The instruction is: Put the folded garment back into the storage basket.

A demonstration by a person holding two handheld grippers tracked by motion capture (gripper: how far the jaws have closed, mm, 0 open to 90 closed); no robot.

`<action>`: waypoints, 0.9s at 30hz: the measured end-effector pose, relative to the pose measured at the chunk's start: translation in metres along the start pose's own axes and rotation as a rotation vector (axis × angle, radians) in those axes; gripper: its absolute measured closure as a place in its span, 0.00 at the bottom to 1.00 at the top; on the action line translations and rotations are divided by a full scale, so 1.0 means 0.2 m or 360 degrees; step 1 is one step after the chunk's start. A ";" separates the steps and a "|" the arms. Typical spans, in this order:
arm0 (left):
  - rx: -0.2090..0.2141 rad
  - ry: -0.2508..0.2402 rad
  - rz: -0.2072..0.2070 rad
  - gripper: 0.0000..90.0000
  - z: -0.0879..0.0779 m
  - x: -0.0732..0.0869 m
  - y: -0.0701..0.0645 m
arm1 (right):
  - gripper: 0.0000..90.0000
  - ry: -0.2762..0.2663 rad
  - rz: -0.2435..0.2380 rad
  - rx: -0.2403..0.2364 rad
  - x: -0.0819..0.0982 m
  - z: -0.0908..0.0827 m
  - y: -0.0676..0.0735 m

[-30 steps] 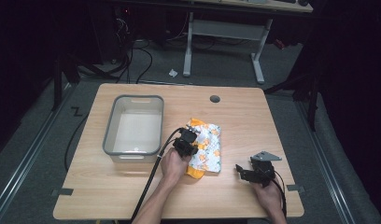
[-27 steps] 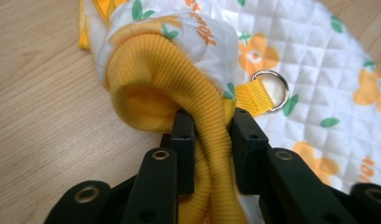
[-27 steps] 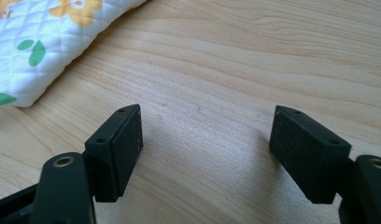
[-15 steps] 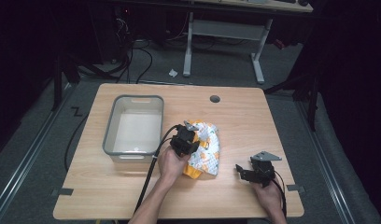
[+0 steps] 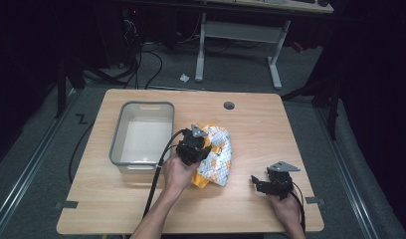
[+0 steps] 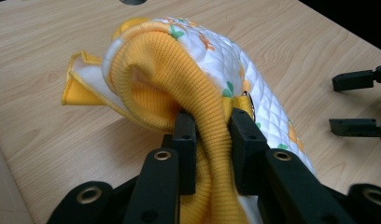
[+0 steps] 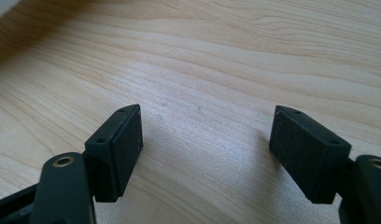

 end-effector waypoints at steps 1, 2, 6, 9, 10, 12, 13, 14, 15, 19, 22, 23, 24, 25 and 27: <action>0.0003 -0.0004 -0.0001 0.83 -0.01 0.00 0.00 | 0.29 0.0000 0.0000 0.0000 0.00 0.00 0.00; 0.0003 -0.0004 -0.0001 0.83 -0.01 0.00 0.00 | 0.29 0.0000 0.0000 0.0000 0.00 0.00 0.00; 0.0024 -0.0029 -0.0016 0.83 -0.06 0.01 0.02 | 0.29 0.0000 0.0000 0.0000 0.00 0.00 0.00; 0.0021 -0.0037 -0.0016 0.83 -0.08 0.01 0.02 | 0.29 -0.0001 0.0001 0.0001 0.00 0.00 0.00; 0.0023 -0.0044 -0.0012 0.83 -0.10 0.01 0.03 | 0.29 0.0000 0.0000 0.0000 0.00 0.00 0.00; 0.0026 -0.0050 -0.0012 0.83 -0.11 0.00 0.03 | 0.29 0.0000 0.0000 0.0000 0.00 0.00 0.00; 0.0030 -0.0055 -0.0011 0.83 -0.12 0.00 0.03 | 0.29 0.0000 0.0000 0.0000 0.00 0.00 0.00; 0.0029 -0.0063 -0.0011 0.83 -0.14 0.00 0.04 | 0.29 0.0000 0.0000 0.0000 0.00 0.00 0.00; 0.0030 -0.0066 -0.0014 0.83 -0.15 0.00 0.04 | 0.29 0.0000 0.0000 0.0000 0.00 0.00 0.00; 0.0047 -0.0082 -0.0032 0.83 -0.17 0.00 0.05 | 0.29 0.0000 0.0000 0.0000 0.00 0.00 0.00; 0.0049 -0.0114 -0.0039 0.83 -0.19 0.00 0.07 | 0.29 0.0000 0.0000 -0.0001 0.00 0.00 0.00; 0.0055 -0.0137 -0.0043 0.83 -0.21 0.00 0.07 | 0.29 0.0000 0.0001 0.0000 0.00 0.00 0.00; 0.0055 -0.0137 -0.0043 0.83 -0.21 0.00 0.07 | 0.29 0.0000 0.0001 0.0000 0.00 0.00 0.00; 0.0056 -0.0145 -0.0044 0.83 -0.22 0.00 0.08 | 0.29 0.0000 -0.0001 0.0001 0.00 0.00 0.00; 0.0049 -0.0150 -0.0042 0.83 -0.24 0.00 0.08 | 0.29 0.0000 0.0000 0.0000 0.00 0.00 0.00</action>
Point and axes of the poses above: each handheld gripper's, and its own axes: z roughly forward along the jaws, x roughly out of its underside, y roughly to its left, the point moved 5 cm from there along z, roughly forward along the jaws, and after that the axes turned 15 degrees about y, right-handed, at the moved point
